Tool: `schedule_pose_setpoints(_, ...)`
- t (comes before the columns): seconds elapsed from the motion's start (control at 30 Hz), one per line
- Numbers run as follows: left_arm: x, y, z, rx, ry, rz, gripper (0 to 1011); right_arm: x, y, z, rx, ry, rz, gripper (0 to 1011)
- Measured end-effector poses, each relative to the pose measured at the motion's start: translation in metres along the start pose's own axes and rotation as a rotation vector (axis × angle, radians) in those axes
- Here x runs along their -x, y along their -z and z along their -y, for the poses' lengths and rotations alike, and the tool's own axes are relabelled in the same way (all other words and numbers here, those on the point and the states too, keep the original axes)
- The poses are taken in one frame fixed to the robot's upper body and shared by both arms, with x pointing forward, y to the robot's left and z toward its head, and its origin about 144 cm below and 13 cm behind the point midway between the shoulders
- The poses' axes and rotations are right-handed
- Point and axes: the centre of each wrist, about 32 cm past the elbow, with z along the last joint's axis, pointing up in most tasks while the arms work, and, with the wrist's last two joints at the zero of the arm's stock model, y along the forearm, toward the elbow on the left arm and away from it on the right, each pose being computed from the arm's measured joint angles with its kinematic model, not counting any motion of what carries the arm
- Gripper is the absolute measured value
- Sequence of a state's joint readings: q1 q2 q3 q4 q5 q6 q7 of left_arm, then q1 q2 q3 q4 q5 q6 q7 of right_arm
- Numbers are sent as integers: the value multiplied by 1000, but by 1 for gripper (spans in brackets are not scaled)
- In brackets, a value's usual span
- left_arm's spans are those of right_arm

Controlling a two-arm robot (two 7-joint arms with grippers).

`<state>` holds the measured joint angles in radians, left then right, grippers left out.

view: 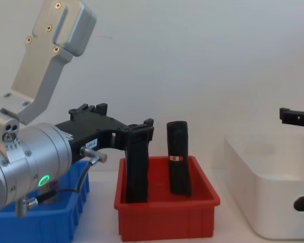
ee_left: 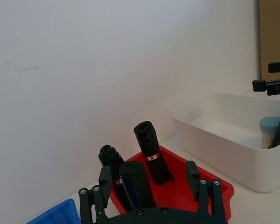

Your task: Pick the cotton swabs from the blue box and place them into the white box.

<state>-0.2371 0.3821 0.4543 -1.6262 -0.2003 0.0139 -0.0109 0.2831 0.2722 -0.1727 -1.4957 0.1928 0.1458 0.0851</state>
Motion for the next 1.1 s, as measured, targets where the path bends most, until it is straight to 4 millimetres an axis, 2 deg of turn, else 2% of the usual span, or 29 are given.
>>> schedule_pose_setpoints(0.13, 0, 0, 0, 0, 0, 0, 1000, 0, 1, 0, 2, -2, -1, 1000)
schedule_pose_setpoints(1.1, 0, 0, 0, 0, 0, 0, 1000, -1, 3, 0, 8, -7, -5, 1002)
